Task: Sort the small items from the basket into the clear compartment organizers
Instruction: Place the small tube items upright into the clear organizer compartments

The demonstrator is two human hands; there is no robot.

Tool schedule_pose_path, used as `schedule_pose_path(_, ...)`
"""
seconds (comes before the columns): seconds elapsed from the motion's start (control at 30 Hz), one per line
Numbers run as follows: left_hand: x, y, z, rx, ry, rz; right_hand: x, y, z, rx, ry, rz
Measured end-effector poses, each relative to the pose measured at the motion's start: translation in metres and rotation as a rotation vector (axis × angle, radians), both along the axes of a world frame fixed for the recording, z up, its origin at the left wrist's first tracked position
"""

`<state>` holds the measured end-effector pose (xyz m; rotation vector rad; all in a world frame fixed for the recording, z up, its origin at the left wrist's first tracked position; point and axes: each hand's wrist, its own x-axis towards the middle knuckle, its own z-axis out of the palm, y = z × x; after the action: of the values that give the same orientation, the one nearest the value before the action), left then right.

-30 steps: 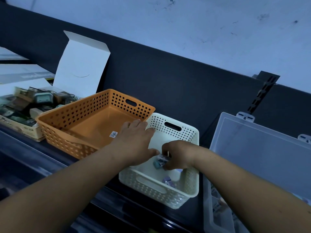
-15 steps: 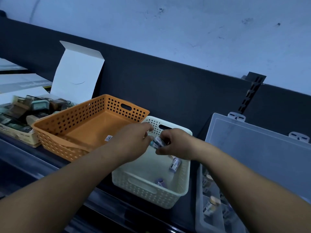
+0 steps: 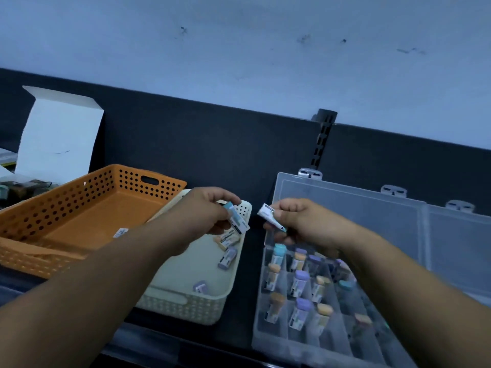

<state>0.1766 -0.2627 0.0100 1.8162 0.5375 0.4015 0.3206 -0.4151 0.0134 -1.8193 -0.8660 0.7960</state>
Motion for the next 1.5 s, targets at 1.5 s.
schedule_pose_path(1.5,0.166,-0.173,-0.062,1.172,0.182,-0.281,0.095,-0.183,-0.053,-0.435,-0.928,-0.156)
